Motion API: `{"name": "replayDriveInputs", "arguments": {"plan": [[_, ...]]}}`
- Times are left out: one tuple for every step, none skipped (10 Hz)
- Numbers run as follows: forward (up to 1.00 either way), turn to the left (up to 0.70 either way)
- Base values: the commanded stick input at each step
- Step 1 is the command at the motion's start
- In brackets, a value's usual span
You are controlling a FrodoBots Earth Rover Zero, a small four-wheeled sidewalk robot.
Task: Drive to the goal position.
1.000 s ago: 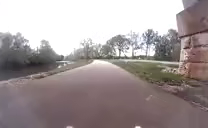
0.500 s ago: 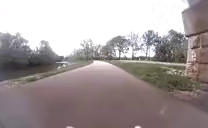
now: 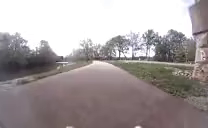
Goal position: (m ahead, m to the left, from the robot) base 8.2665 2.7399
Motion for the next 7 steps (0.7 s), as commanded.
{"name": "replayDriveInputs", "arguments": {"plan": [[1.00, 0.00], [1.00, 0.00], [1.00, 0.00], [1.00, 0.00], [1.00, 0.00], [1.00, 0.00], [1.00, 0.00]]}}
